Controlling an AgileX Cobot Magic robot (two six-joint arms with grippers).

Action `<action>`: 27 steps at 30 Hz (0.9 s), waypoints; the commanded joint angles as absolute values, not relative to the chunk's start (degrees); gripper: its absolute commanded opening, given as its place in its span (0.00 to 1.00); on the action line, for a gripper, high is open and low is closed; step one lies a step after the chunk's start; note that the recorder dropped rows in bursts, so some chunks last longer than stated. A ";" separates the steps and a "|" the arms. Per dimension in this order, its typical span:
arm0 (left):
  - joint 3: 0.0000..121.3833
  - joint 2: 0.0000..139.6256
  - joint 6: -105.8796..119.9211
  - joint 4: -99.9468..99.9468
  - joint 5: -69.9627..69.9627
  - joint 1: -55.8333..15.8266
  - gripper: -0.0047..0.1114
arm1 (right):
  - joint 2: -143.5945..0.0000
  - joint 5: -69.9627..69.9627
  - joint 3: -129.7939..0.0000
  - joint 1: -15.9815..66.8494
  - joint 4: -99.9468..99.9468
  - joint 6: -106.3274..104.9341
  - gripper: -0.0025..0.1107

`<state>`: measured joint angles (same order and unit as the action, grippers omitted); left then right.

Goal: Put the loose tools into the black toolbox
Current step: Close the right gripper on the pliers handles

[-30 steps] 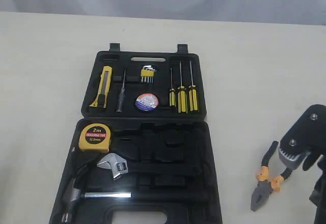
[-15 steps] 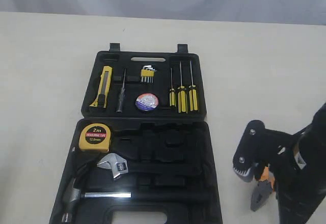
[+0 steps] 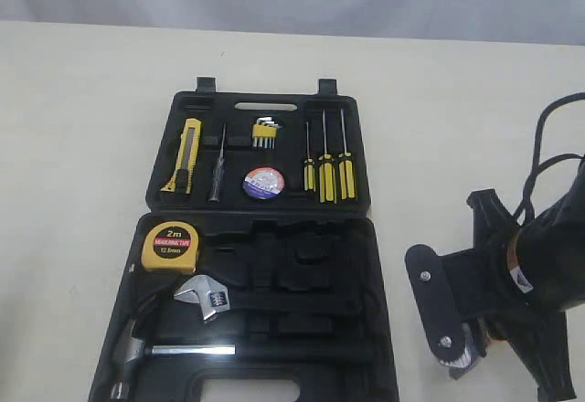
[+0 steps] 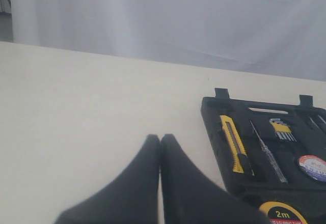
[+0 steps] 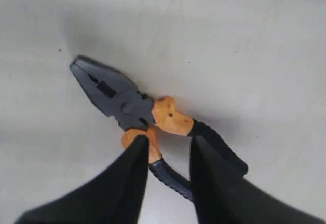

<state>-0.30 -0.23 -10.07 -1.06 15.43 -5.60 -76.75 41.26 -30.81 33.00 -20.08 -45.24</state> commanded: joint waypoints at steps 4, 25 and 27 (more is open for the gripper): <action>0.00 0.00 -10.05 -1.28 15.49 -5.93 0.04 | -76.77 40.87 -30.58 33.06 -21.05 -51.62 0.51; 0.00 0.00 -10.05 -1.28 15.49 -5.93 0.04 | -77.00 44.63 -30.58 33.06 -9.12 -74.96 0.50; 0.00 0.00 -10.05 -1.28 15.49 -5.93 0.04 | -77.27 44.63 -30.58 33.06 -9.12 -76.52 0.50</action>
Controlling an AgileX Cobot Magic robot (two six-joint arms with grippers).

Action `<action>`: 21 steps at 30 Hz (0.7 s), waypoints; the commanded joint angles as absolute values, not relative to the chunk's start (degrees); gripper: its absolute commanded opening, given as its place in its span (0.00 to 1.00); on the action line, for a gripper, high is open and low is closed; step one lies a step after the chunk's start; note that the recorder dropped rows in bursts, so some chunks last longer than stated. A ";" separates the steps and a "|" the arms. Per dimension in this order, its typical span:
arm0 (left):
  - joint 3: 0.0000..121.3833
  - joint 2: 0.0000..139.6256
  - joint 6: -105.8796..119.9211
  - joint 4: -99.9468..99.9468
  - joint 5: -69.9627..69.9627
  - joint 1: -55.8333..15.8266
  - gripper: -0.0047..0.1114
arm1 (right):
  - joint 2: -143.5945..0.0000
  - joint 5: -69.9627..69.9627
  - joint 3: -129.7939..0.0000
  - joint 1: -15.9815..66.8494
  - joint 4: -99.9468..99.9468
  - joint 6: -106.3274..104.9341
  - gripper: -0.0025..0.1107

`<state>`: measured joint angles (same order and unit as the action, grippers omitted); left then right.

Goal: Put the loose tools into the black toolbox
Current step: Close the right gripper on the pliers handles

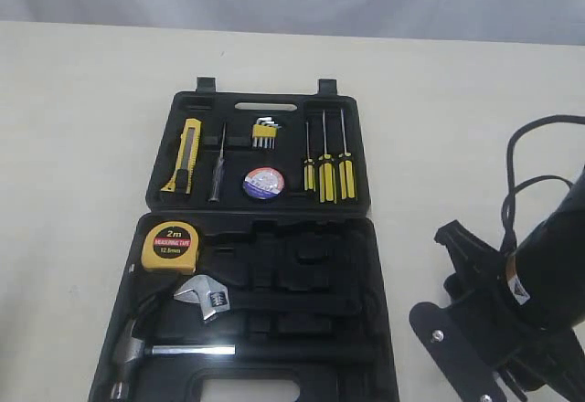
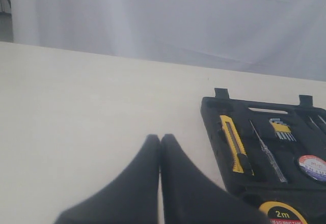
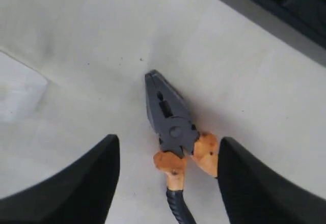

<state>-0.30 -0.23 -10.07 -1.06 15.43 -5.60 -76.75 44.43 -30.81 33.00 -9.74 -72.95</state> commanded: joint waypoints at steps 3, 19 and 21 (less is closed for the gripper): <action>0.00 0.00 -10.05 -1.28 15.49 -5.93 0.04 | -78.46 44.63 -30.58 33.06 -9.12 -76.68 0.50; 0.00 0.00 -10.05 -1.28 15.49 -5.93 0.04 | -86.45 38.60 -30.58 33.06 -14.55 -80.23 0.50; 0.00 0.00 -10.05 -1.28 15.49 -5.93 0.04 | -87.08 38.60 -30.58 33.06 -14.61 -80.23 0.50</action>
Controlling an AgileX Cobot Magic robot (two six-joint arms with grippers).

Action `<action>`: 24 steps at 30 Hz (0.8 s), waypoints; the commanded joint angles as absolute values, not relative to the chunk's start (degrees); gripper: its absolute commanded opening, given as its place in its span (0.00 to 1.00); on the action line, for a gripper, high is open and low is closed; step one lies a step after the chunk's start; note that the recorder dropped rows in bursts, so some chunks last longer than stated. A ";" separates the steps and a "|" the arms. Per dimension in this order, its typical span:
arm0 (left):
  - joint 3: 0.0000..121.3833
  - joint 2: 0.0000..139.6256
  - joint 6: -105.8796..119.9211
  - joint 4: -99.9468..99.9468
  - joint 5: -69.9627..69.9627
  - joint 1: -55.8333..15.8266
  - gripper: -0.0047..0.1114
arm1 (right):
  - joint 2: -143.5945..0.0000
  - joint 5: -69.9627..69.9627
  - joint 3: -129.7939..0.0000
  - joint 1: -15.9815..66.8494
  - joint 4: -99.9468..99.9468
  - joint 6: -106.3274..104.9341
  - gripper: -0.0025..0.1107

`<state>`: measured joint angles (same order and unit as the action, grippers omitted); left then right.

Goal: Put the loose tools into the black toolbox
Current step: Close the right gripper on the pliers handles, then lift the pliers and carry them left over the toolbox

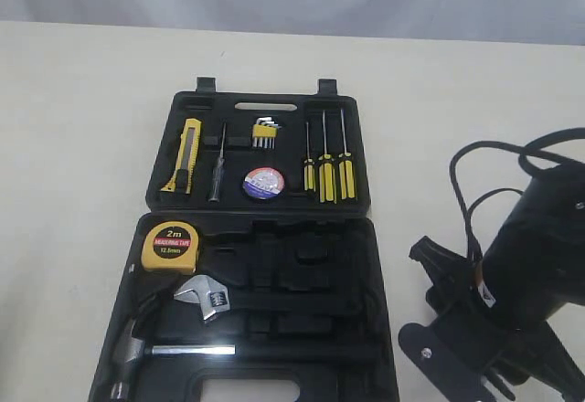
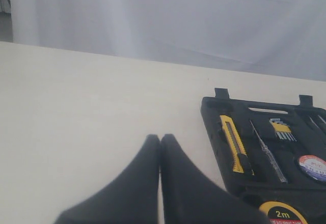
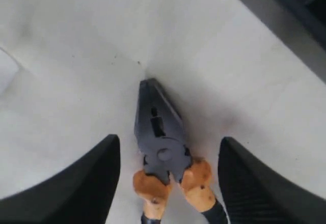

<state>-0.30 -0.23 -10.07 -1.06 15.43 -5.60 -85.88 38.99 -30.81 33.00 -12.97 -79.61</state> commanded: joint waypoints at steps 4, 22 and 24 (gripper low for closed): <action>0.00 0.00 -10.05 -1.28 15.49 -5.93 0.04 | -88.44 38.50 -30.47 33.06 -15.88 -80.34 0.50; 0.00 0.00 -10.05 -1.28 15.49 -5.93 0.04 | -92.79 32.01 -29.97 33.06 -18.74 -70.87 0.02; 0.00 0.00 -10.05 -1.28 15.49 -5.93 0.04 | -92.20 31.31 -30.05 33.35 -18.74 -69.57 0.02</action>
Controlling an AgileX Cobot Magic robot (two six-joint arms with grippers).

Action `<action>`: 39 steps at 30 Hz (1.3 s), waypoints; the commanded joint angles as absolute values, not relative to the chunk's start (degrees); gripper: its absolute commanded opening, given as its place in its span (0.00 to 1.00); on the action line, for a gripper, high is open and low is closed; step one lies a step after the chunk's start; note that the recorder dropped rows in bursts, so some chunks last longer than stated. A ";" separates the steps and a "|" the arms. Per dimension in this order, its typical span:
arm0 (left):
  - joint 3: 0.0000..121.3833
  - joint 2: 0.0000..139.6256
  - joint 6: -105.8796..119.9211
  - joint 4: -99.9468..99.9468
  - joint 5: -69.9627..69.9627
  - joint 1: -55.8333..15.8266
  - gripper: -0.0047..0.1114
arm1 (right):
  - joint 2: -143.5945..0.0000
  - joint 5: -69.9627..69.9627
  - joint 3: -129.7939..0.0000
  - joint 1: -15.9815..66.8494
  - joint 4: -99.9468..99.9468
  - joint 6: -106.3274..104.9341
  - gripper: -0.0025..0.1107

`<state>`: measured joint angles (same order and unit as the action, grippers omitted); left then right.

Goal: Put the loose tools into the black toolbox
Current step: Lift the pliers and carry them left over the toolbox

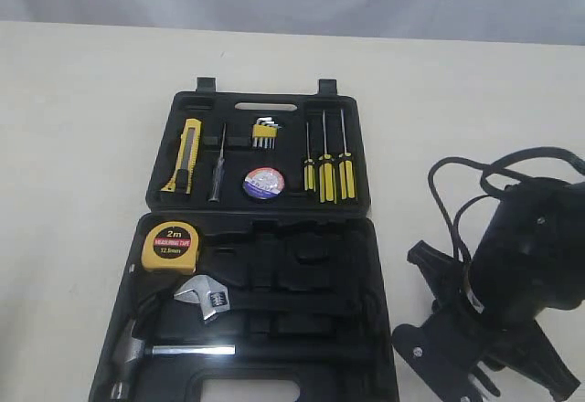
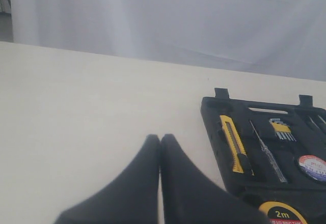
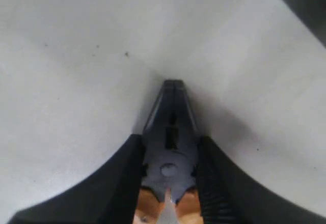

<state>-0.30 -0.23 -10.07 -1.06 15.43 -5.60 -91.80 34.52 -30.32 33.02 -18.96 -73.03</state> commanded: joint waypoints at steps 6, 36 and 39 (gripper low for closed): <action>0.00 0.00 -10.05 -1.28 15.49 -5.93 0.04 | -90.11 36.58 -34.48 34.67 -18.12 -66.66 0.02; 0.00 0.00 -10.05 -1.28 15.49 -5.93 0.04 | -96.03 26.79 -57.97 43.10 -5.02 -55.00 0.02; 0.00 0.00 -10.05 -1.28 15.49 -5.93 0.04 | -99.89 24.36 -60.08 43.52 -4.53 -55.00 0.02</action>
